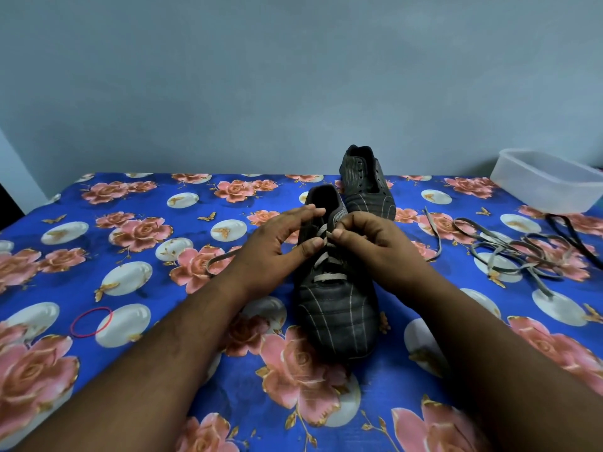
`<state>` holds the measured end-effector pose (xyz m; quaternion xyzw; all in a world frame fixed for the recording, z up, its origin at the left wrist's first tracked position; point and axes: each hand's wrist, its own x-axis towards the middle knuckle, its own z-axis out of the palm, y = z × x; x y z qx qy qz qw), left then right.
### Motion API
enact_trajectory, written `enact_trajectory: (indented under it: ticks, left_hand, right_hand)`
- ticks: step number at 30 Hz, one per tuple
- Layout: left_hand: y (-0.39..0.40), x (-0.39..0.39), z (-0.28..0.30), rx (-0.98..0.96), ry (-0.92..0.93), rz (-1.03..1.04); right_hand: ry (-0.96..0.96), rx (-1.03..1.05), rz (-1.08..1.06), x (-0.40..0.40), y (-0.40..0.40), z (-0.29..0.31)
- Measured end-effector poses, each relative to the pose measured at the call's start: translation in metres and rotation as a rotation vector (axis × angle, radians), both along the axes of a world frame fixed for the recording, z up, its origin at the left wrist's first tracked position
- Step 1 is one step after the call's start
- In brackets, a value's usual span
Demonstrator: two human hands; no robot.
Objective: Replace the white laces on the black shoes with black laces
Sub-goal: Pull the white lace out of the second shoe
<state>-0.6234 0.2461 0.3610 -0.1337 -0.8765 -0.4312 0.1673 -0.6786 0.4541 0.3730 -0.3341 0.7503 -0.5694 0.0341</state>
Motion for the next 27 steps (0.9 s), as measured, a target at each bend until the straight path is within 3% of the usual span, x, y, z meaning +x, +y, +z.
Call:
enact_trajectory:
  ticks: [3,7,9,15,19,21,23,27]
  left_hand:
    - [0.001,0.001,0.000,0.002,-0.003,0.005]
    - [0.001,0.002,0.001,0.010,-0.006,0.024]
    - [0.000,0.001,0.000,-0.011,-0.003,0.024]
    - [0.001,0.002,0.001,0.020,-0.033,0.001]
    - [0.000,0.001,-0.001,0.008,-0.025,0.023]
    - [0.000,0.001,-0.001,0.000,-0.027,0.020]
    - [0.001,0.001,0.000,0.012,-0.023,0.008]
    - [0.001,0.003,0.001,0.036,-0.035,0.003]
  right_hand:
    - [-0.145,-0.103,0.041,0.006,-0.003,0.001]
    - [0.237,0.083,-0.133,0.003,-0.004,0.002]
    - [0.322,0.124,-0.182,-0.001,-0.001,0.001]
    - [-0.117,-0.175,0.053,0.008,0.003,0.010]
    - [0.308,0.122,-0.224,0.000,0.001,0.000]
    - [0.374,0.152,-0.238,-0.002,0.001,0.000]
    - [0.312,0.054,-0.170,0.000,0.001,0.003]
    - [-0.089,-0.391,0.028,0.010,0.003,0.016]
